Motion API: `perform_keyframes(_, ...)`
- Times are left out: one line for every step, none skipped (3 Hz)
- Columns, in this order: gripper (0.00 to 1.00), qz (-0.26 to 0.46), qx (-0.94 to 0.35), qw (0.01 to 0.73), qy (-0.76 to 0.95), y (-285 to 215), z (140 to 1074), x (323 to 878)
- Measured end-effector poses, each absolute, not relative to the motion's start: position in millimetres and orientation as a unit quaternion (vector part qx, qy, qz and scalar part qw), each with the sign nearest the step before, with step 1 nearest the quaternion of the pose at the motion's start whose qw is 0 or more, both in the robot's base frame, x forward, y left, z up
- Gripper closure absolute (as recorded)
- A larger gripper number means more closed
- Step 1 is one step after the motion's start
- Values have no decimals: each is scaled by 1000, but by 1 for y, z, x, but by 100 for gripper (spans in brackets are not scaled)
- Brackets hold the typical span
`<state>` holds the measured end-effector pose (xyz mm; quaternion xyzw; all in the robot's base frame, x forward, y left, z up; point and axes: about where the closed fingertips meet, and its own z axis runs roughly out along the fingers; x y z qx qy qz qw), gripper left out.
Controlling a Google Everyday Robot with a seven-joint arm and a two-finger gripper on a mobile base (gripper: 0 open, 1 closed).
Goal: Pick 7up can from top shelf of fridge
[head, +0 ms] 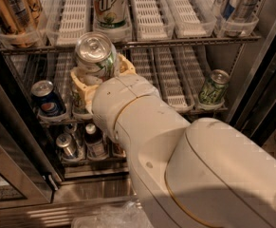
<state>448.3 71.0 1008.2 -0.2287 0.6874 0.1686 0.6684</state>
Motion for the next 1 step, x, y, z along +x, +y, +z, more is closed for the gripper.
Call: perform_keyframes(100,167,-228,668,688,70,1008,448)
